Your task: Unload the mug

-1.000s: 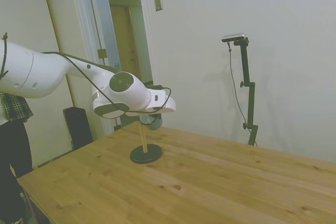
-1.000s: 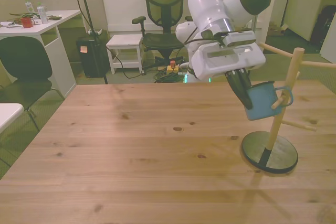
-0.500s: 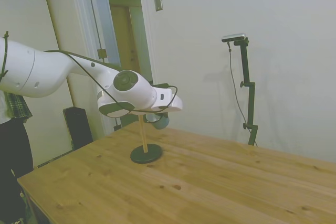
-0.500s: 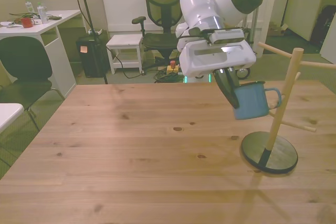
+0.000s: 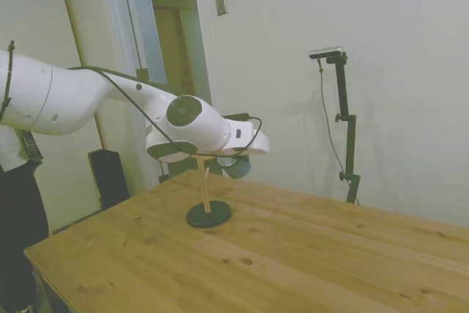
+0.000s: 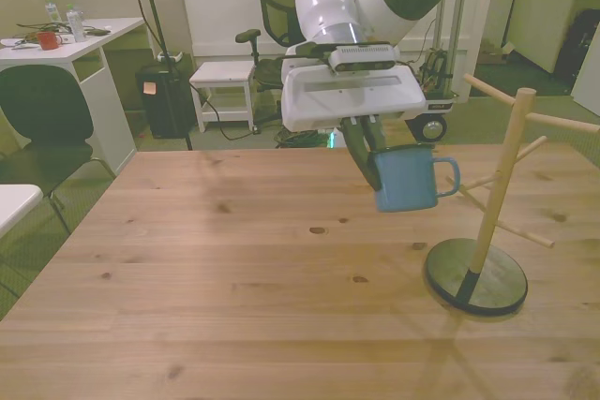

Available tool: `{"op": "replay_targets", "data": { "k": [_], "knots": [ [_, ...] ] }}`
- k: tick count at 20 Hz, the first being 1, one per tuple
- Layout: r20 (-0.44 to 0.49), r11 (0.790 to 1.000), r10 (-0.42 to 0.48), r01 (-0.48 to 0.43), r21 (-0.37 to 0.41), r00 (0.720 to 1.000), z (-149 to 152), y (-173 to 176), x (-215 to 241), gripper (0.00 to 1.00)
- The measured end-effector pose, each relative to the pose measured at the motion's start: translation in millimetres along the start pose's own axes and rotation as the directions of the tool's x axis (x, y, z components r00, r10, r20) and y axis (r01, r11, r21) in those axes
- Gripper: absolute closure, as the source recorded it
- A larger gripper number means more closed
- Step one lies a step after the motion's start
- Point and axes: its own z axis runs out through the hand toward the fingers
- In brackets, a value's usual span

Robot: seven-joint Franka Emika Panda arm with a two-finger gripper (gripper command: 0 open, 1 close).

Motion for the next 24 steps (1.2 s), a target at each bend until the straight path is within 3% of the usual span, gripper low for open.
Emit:
{"op": "replay_targets", "data": {
  "k": [7,11,17,20,24],
  "knots": [
    [-0.046,0.998,0.051,-0.052,-0.038,0.998,-15,34,19,1.0],
    [-0.038,0.986,0.091,-0.095,-0.138,0.995,-50,65,7,1.0],
    [0.104,0.933,0.22,-0.178,-0.313,0.97,-80,98,-13,1.0],
    [0.176,0.904,0.277,-0.194,-0.381,0.945,-83,82,-3,1.0],
    [0.196,0.862,0.316,-0.195,-0.468,0.928,-72,77,-2,1.0]
  ]
}}
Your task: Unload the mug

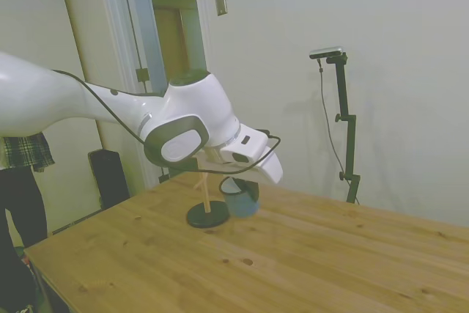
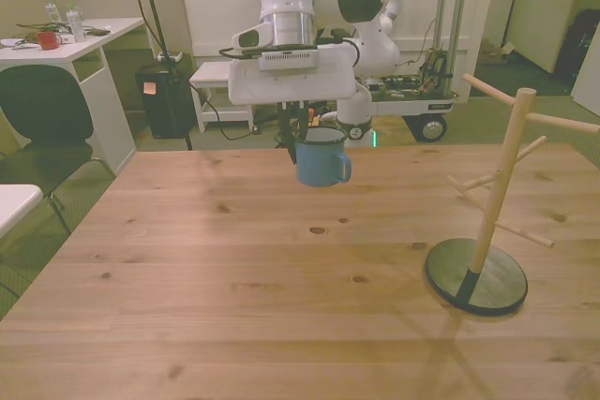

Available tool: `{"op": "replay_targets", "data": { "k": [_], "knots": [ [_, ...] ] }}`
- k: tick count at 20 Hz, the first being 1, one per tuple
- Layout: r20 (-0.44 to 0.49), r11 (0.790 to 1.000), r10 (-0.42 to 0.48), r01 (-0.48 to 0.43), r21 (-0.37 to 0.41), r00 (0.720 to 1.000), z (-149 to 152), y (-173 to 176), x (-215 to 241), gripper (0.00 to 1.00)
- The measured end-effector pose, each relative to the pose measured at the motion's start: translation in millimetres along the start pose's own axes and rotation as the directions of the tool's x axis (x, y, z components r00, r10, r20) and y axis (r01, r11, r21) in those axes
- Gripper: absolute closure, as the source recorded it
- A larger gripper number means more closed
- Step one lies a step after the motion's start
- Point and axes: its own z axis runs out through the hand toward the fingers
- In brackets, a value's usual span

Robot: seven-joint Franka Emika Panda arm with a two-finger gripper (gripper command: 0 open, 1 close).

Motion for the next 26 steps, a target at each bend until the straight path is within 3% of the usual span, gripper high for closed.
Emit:
{"op": "replay_targets", "data": {
  "k": [4,10,22,23,26],
  "knots": [
    [0.051,0.998,0.024,-0.021,-0.063,0.998,42,3,-7,1.0],
    [0.109,0.996,0.039,-0.03,-0.081,0.993,99,0,-21,1.0],
    [0.11,0.995,0.065,-0.057,-0.08,0.992,122,9,-30,1.0],
    [0.11,0.995,0.065,-0.056,-0.08,0.992,122,8,-31,0.0],
    [0.109,0.995,0.065,-0.057,-0.08,0.992,121,9,-30,0.0]
  ]
}}
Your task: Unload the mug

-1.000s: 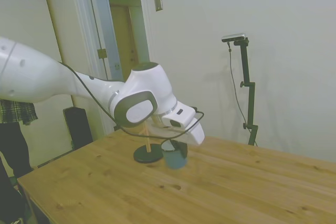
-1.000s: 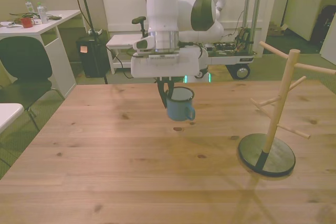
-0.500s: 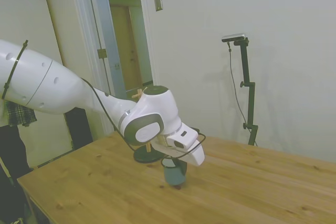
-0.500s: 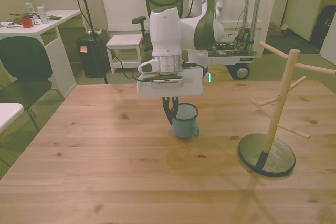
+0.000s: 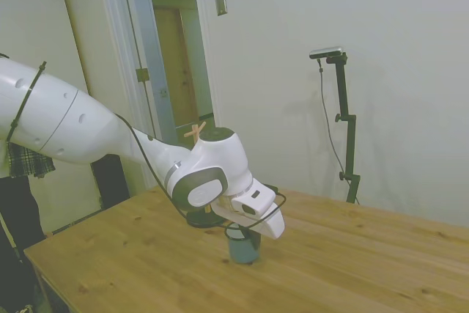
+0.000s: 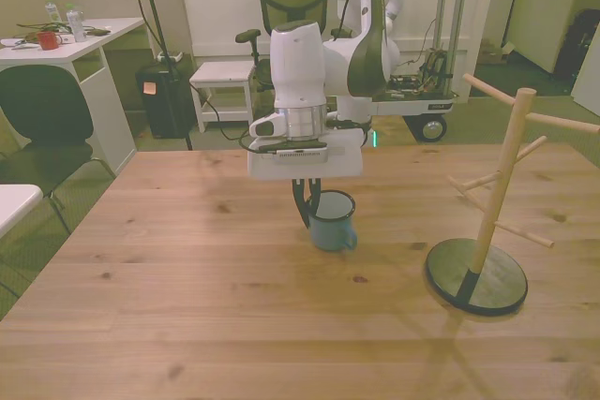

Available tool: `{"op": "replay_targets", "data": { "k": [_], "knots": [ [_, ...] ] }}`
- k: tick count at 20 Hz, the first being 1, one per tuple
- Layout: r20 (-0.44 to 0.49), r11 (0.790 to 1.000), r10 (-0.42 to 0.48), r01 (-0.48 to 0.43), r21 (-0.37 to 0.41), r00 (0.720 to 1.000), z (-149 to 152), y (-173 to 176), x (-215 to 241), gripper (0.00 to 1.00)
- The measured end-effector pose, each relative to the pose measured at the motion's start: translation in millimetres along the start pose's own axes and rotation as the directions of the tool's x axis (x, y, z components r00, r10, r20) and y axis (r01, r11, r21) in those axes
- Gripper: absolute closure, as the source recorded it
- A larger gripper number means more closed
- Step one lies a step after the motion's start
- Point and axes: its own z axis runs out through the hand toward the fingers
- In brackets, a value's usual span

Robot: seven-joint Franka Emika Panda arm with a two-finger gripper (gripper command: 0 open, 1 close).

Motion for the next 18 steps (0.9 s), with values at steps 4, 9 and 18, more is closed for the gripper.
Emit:
{"op": "replay_targets", "data": {
  "k": [4,9,18],
  "knots": [
    [-0.005,1.0,-0.001,0.001,0.004,1.0,-3,-1,0,0.0],
    [-0.026,1.0,-0.005,0.005,0.022,1.0,-20,-3,1,0.0],
    [-0.092,0.998,-0.05,0.053,0.026,0.994,-76,1,-5,0.0]
  ]
}}
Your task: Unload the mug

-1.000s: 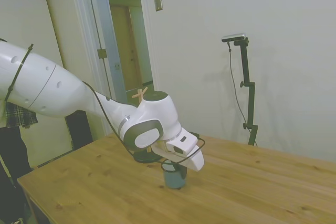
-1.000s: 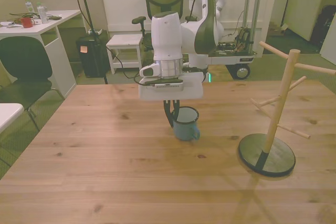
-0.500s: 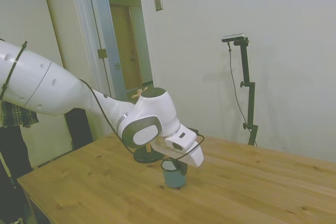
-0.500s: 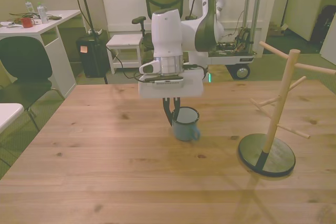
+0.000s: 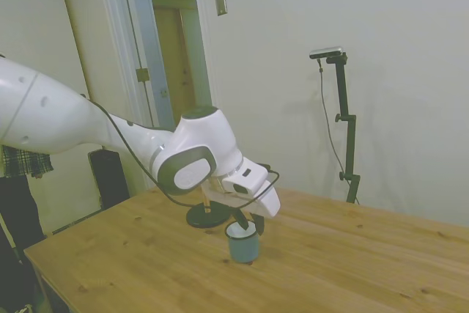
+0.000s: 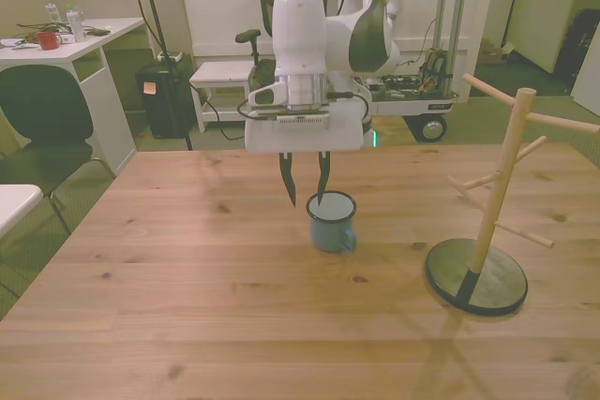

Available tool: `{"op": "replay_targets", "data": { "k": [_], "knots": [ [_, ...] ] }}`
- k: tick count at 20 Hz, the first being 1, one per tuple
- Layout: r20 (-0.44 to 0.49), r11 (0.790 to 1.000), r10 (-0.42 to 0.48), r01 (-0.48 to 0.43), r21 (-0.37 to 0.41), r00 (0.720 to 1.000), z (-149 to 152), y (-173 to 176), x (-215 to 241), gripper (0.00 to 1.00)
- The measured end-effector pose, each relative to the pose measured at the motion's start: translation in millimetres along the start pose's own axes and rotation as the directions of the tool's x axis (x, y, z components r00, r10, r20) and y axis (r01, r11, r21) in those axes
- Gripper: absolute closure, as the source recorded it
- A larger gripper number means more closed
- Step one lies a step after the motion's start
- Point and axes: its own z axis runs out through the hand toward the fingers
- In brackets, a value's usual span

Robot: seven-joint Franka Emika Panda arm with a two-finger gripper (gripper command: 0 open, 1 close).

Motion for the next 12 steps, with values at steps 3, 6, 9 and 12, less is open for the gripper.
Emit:
{"op": "replay_targets", "data": {
  "k": [3,6,9,12],
  "knots": [
    [-0.035,0.999,-0.014,0.015,0.033,0.999,-43,-11,-6,0.0],
    [-0.009,0.999,-0.02,0.021,0.046,1.0,-56,-38,-26,0.0],
    [0.039,0.998,-0.033,0.031,0.046,0.999,-42,-73,-52,0.0],
    [0.073,0.998,-0.027,0.022,0.06,0.997,-35,-101,-65,0.0]
  ]
}}
